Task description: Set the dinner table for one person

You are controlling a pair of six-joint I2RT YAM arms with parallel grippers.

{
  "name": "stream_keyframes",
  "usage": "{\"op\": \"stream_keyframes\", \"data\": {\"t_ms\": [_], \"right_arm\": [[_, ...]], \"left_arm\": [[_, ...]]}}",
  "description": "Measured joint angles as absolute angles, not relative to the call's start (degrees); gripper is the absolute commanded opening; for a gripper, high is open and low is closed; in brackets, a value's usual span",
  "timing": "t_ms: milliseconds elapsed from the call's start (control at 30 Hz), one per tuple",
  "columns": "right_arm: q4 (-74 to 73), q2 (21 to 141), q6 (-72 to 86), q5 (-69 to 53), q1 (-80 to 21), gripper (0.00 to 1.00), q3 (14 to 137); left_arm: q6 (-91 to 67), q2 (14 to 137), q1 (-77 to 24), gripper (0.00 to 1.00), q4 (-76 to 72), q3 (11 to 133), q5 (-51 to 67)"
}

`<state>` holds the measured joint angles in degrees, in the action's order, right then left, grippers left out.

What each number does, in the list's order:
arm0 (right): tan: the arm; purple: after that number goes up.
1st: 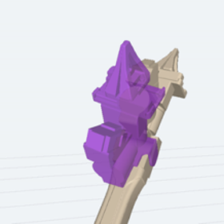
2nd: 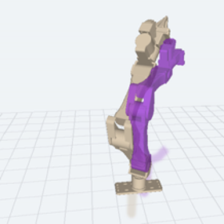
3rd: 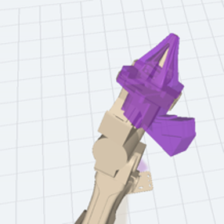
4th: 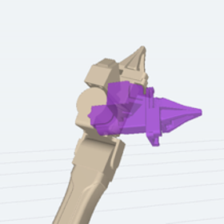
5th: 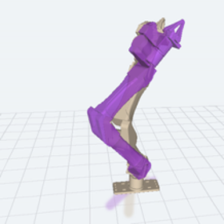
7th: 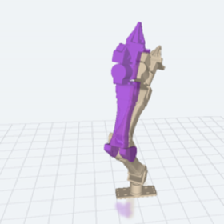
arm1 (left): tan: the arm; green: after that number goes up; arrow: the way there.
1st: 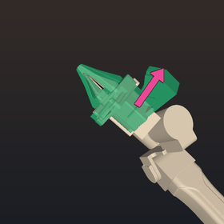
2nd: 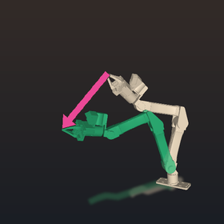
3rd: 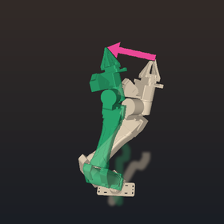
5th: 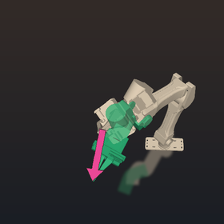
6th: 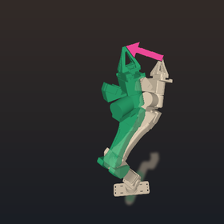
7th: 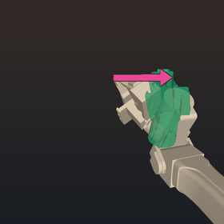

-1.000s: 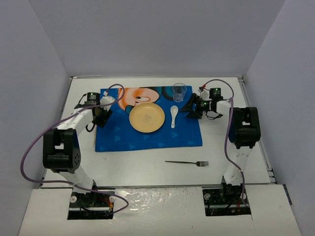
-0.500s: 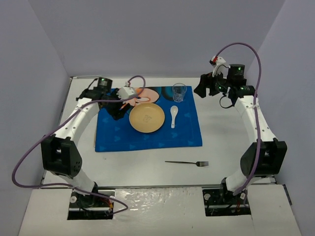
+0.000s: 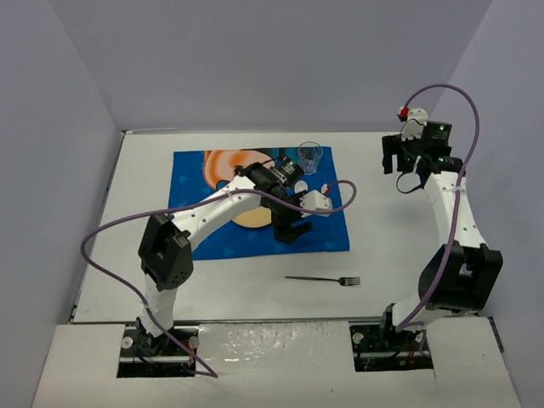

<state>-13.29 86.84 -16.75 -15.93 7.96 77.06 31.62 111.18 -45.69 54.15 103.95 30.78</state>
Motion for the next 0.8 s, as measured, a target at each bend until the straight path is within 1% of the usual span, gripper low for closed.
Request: {"op": "stream_keyframes", "data": {"t_ms": [133,267,567,800], "right_arm": [[-12.14,85.68,-16.56,-15.10,11.21,0.76,76.04],[-11.30,83.51,-16.51,-14.97,12.34,0.76,74.95],[-9.11,81.19,-16.14,-15.29,13.95,0.76,71.85],[-8.76,81.03,-16.16,-15.21,14.28,0.76,69.85]], "left_arm": [[30.52,117.28,-48.15,0.63,56.97,106.97,35.78],[30.20,122.93,-50.16,0.63,58.21,107.24,39.57],[31.41,129.02,-53.62,0.64,64.14,112.36,47.26],[34.64,135.37,-54.11,0.64,71.09,125.00,51.35]]}}
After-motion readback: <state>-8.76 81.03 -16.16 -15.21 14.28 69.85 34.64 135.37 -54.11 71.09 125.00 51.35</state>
